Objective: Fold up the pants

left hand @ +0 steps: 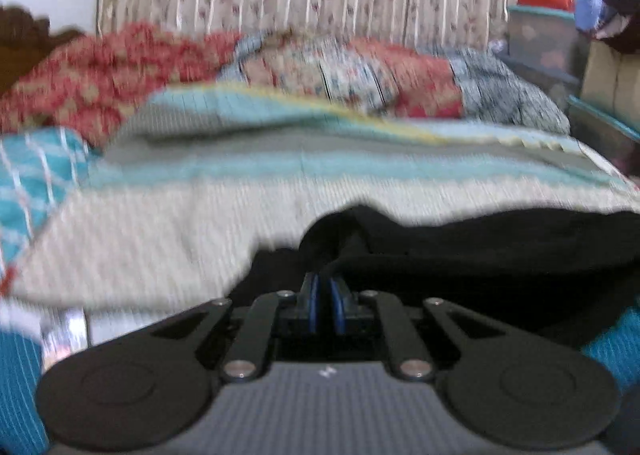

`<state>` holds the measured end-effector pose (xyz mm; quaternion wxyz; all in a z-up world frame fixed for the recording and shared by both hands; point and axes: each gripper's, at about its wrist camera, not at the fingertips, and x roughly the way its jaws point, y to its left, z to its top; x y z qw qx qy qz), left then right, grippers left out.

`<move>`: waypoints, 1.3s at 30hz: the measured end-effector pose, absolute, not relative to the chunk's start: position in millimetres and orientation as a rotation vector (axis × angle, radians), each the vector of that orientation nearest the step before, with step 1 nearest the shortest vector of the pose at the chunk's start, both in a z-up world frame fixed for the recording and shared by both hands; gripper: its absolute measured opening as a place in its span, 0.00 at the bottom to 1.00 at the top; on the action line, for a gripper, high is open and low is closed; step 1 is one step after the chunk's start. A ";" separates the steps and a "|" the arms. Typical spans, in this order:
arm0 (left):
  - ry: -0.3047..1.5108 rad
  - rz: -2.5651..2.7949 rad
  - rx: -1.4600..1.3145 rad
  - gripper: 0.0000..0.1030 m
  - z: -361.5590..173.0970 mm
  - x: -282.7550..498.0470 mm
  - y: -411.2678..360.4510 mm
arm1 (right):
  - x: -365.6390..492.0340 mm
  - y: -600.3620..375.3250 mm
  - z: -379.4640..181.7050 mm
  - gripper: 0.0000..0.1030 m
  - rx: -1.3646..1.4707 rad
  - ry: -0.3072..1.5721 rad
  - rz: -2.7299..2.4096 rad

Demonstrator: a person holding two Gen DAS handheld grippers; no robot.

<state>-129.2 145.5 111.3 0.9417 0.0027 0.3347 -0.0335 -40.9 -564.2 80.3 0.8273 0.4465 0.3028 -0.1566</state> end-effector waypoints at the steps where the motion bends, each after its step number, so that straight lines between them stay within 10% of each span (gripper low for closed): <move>1: 0.699 -0.069 0.004 0.08 105.0 -138.0 141.5 | -51.7 -568.1 69.6 0.11 0.968 0.657 -0.369; 11: 0.754 -0.095 -0.156 0.13 91.3 -181.9 159.3 | -80.0 -558.4 55.1 0.36 0.966 0.622 -0.584; 14: 0.644 -0.077 -0.382 0.37 119.8 -194.3 207.6 | -105.8 -550.3 76.3 0.42 0.910 0.512 -0.720; 18: 0.590 0.021 -0.443 0.41 141.8 -157.2 253.5 | -98.2 -505.0 96.3 0.41 0.801 0.476 -0.586; 25: 0.884 -0.143 -0.250 0.66 114.7 -23.0 223.9 | -15.4 -317.7 83.0 0.41 0.564 0.766 0.009; 29: 1.015 -0.184 -0.221 0.16 86.9 0.6 199.9 | 4.5 -212.9 52.4 0.41 0.413 0.896 0.202; 36: 0.643 0.128 -0.480 0.16 100.1 -66.9 267.2 | -15.9 -156.7 9.6 0.42 0.276 0.939 0.286; 39: 0.775 0.239 -0.403 0.40 59.2 -52.3 260.2 | -12.9 -149.8 10.2 0.43 0.193 0.935 0.292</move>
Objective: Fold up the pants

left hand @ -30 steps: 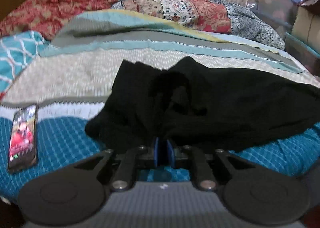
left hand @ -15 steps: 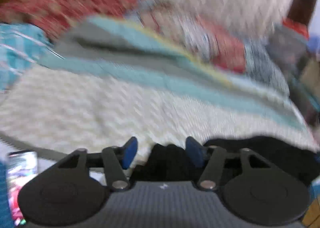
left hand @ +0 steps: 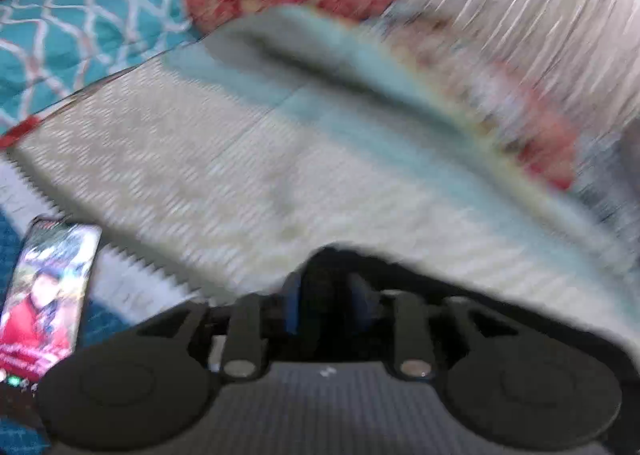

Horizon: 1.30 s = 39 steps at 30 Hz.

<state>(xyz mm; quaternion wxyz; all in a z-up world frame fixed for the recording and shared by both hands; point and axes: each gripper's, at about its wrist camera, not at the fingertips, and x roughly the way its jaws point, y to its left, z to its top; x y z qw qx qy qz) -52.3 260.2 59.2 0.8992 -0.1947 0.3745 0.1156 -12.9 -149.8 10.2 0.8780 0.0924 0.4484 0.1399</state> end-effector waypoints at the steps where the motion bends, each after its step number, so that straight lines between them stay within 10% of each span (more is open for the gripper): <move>1: 0.782 0.249 -0.401 0.46 56.0 -52.6 259.3 | -10.0 -148.7 11.2 0.48 0.189 0.943 0.290; 4: 0.748 0.232 -0.524 0.63 70.1 -66.1 272.7 | -5.5 -144.5 20.2 0.49 0.169 0.948 0.296; 13: 0.782 0.180 -0.712 0.63 85.2 -103.5 289.0 | -39.3 -76.1 50.1 0.49 0.070 0.776 0.663; 18: 0.881 0.137 -0.617 0.19 67.2 -94.6 258.9 | -34.0 -18.3 41.4 0.49 0.009 0.824 0.840; 22: 0.845 0.129 -0.682 0.10 81.9 -106.7 265.6 | -31.3 4.3 18.4 0.10 -0.150 0.910 0.805; 33: 0.936 0.234 -0.647 0.14 59.2 -136.3 266.9 | -52.8 -5.2 -1.4 0.17 -0.056 0.970 0.869; 39: 0.773 0.262 -0.655 0.15 100.6 -161.1 271.2 | -54.6 -31.1 39.0 0.39 0.031 0.861 0.900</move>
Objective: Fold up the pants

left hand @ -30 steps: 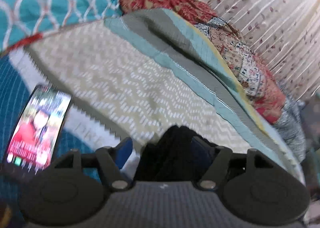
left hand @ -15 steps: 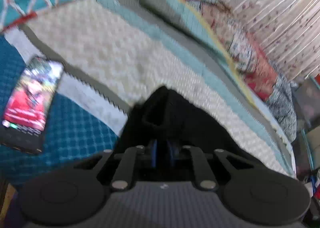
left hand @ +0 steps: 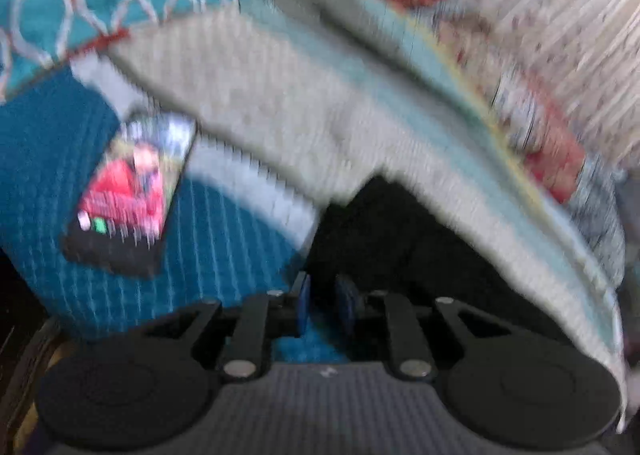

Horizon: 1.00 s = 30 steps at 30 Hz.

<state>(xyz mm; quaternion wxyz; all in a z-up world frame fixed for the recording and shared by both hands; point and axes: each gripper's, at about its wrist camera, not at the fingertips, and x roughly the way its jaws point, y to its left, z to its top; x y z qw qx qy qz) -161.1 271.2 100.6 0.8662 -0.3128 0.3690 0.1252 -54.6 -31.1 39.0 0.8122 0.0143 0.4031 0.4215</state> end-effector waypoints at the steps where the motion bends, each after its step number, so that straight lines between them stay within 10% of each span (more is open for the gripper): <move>1: 0.730 0.257 -0.660 0.14 110.8 -162.1 270.5 | -55.1 -43.4 46.8 0.39 0.066 0.822 0.891; 17: 0.962 0.200 -0.517 0.13 72.2 -77.4 183.6 | -56.8 -235.4 10.7 0.37 0.340 0.946 0.358; 30: 1.020 0.261 -0.379 0.16 66.7 -58.1 155.5 | -97.5 -210.4 21.8 0.36 -0.354 0.737 0.643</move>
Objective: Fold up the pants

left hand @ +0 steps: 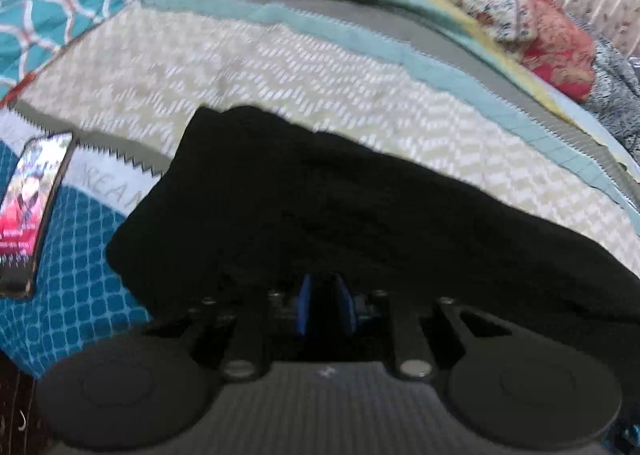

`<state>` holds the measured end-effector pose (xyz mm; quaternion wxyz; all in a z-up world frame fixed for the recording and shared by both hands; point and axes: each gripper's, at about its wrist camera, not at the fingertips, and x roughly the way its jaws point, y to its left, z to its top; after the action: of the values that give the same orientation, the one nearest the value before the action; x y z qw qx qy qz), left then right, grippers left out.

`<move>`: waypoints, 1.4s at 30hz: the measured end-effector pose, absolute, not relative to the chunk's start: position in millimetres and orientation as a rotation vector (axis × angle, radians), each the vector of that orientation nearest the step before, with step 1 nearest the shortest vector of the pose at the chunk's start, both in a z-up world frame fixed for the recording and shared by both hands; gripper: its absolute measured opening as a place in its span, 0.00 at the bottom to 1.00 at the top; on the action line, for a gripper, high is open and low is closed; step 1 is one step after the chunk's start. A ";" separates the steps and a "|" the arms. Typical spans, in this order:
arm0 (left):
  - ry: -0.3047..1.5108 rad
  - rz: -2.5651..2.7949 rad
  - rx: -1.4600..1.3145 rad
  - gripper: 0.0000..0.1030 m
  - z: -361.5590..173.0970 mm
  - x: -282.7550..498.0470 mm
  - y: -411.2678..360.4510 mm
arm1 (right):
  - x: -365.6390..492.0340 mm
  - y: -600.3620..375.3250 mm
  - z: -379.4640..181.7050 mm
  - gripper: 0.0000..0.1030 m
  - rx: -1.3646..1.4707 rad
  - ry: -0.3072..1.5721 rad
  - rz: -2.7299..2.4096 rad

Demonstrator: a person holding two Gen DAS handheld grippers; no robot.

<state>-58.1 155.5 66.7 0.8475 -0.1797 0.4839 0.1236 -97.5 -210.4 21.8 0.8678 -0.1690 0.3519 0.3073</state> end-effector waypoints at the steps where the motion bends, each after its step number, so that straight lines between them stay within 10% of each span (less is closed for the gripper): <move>1: 1.023 0.259 -0.386 0.17 64.6 -58.4 157.8 | -96.2 -215.5 20.1 0.36 -0.399 0.736 0.648; 14: 1.022 0.260 -0.412 0.17 61.6 -61.6 161.3 | -77.4 -233.5 24.5 0.36 -0.444 0.772 0.654; 16: 1.021 0.257 -0.417 0.17 61.2 -61.7 162.2 | -71.8 -240.0 24.4 0.10 -0.396 0.794 0.647; 18: 1.020 0.252 -0.421 0.17 61.1 -62.1 163.1 | -68.6 -243.7 26.0 0.06 -0.368 0.808 0.636; 32: 1.037 0.255 -0.433 0.17 59.7 -60.4 165.7 | -102.5 -256.9 13.2 0.03 -0.227 0.973 0.649; 42: 0.950 0.074 -0.407 0.19 96.6 -63.9 114.7 | -77.5 -310.8 59.5 0.07 0.069 0.712 0.480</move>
<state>-63.9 114.7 96.6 0.8688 -0.1945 0.4539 0.0354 -77.5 -310.8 59.5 0.9087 0.0335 0.3449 0.2327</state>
